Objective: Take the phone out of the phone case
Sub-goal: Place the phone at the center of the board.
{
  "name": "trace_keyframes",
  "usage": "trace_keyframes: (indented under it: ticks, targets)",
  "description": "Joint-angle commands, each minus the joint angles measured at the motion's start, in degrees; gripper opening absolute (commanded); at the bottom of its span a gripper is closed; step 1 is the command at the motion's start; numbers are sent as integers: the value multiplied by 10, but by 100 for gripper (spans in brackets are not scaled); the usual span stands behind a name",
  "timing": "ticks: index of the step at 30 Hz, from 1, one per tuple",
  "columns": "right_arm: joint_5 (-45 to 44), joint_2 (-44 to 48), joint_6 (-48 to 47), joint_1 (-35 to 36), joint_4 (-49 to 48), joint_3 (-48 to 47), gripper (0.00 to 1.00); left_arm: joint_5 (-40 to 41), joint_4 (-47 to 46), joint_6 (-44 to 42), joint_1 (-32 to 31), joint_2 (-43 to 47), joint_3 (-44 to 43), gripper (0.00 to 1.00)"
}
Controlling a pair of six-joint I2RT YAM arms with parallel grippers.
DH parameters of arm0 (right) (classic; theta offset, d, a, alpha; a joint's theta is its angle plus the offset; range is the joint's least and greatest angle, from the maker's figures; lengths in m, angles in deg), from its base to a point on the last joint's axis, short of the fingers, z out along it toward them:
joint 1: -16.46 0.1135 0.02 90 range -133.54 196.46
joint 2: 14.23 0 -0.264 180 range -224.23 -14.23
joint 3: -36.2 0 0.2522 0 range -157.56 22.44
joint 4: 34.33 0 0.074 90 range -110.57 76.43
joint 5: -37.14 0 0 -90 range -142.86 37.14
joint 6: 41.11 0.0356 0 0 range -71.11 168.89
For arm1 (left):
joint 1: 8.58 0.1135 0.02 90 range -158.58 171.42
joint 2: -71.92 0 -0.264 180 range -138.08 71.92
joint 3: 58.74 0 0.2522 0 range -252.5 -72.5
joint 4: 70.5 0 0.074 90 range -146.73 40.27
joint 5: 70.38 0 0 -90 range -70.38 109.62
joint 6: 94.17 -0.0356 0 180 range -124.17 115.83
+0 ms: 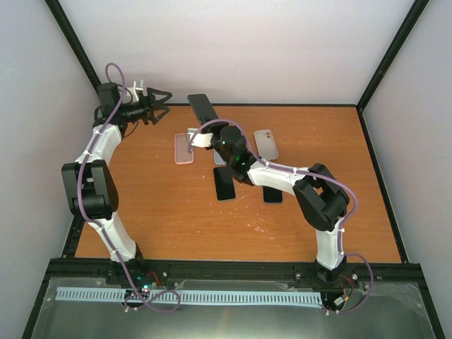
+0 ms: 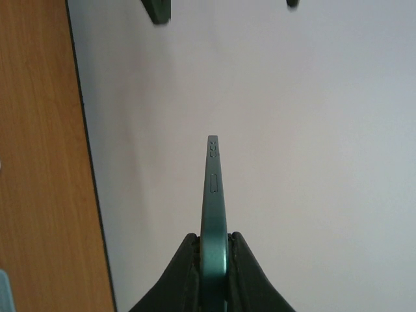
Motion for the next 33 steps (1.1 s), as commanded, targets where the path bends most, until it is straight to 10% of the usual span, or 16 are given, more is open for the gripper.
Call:
trace_keyframes:
  ticks: [1, 33]
  targets:
    - [10, -16, -93, 21, -139, -1, 3, -35, -49, 65, -24, 22, 26, 85]
    - [34, -36, -134, 42, -195, 25, 14, -38, -66, 78, -64, 5, 43, 6]
